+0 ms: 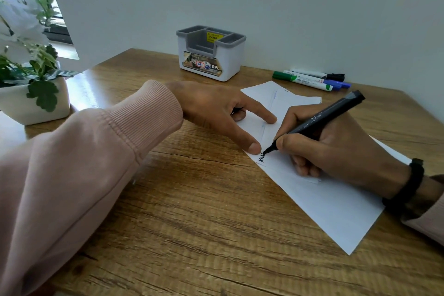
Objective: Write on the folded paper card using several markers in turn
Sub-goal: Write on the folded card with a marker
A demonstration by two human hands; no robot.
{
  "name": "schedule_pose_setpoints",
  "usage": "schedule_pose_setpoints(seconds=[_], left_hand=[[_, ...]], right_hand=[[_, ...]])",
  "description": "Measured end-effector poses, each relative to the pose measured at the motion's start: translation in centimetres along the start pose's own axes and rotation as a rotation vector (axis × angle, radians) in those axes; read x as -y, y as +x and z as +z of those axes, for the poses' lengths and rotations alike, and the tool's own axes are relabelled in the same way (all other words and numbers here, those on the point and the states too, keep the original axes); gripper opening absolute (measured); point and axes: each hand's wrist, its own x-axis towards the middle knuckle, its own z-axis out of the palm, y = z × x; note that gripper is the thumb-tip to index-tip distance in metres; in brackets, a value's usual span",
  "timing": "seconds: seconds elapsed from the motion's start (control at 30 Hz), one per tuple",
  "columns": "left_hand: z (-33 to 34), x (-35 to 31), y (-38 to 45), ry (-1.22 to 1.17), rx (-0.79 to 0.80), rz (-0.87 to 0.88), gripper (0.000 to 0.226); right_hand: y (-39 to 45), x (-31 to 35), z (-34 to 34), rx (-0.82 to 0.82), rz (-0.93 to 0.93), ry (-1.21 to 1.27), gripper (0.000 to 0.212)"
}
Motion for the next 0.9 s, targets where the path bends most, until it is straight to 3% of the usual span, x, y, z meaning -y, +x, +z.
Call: schedule_pose_setpoints(seconds=[0.9], left_hand=[[-0.05, 0.26, 0.2, 0.004, -0.027, 0.03, 0.069]], right_hand=[[0.0, -0.02, -0.09, -0.041, 0.045, 0.01, 0.009]])
